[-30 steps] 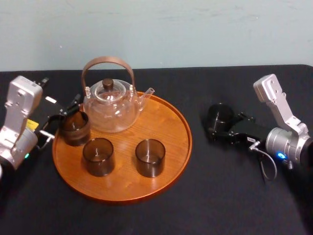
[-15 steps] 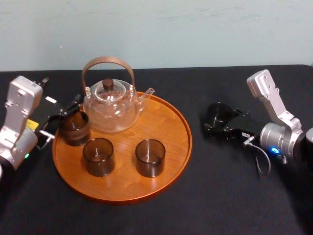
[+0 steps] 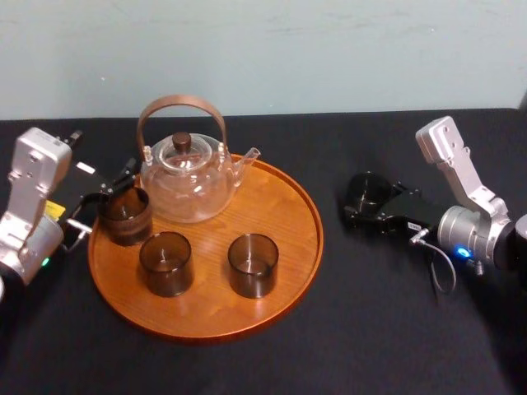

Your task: Pick up the glass from the table and place it on the tray.

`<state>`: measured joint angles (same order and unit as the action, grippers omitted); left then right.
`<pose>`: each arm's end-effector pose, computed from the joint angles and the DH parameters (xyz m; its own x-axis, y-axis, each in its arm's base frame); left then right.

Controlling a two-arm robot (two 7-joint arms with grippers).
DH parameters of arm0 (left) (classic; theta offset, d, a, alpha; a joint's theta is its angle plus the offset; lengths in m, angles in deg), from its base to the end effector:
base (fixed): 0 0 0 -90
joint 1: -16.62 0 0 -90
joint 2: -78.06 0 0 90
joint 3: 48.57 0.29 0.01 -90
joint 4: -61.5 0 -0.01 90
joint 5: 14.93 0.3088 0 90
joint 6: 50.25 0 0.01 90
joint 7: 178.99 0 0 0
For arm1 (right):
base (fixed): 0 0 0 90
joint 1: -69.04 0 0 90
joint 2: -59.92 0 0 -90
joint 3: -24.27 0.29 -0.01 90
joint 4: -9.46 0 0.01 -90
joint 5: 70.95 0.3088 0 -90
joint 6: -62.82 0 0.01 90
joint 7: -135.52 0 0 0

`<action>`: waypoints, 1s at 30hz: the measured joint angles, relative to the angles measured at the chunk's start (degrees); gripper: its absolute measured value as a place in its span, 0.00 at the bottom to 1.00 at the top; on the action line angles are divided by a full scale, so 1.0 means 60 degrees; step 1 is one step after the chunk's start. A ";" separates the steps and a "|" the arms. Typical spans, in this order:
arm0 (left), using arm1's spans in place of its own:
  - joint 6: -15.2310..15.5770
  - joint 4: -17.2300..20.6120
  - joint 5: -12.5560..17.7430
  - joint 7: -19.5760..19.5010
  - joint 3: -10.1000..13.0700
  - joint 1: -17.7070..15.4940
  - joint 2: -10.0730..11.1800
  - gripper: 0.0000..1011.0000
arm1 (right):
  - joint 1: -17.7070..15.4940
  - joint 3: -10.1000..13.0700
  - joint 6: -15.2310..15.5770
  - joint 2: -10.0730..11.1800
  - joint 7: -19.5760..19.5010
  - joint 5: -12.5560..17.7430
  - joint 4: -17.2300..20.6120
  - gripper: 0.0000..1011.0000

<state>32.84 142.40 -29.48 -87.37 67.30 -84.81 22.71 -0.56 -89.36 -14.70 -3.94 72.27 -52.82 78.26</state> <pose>0.3581 0.0827 -0.3023 0.2924 0.8802 0.3737 -0.9552 0.2874 0.0703 0.4087 -0.0740 -0.3042 0.6039 -0.7959 0.0422 0.7303 0.5313 -0.4293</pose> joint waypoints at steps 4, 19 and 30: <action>0.0000 0.0000 0.0000 0.0000 0.0000 0.0000 0.0000 0.99 | -0.0004 0.0002 -0.0002 0.0004 0.0006 0.0011 0.0004 0.89; 0.0000 0.0000 0.0000 0.0000 0.0000 0.0000 0.0000 0.99 | -0.0014 0.0007 -0.0013 0.0012 0.0020 0.0027 0.0014 0.89; 0.0000 0.0000 0.0000 0.0000 0.0000 0.0000 0.0000 0.99 | -0.0252 0.0163 -0.0042 0.0328 0.0355 0.0224 0.0652 0.89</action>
<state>32.85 142.40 -29.48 -87.37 67.30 -84.81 22.71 -2.07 -88.38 -14.95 -1.97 74.40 -51.48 82.17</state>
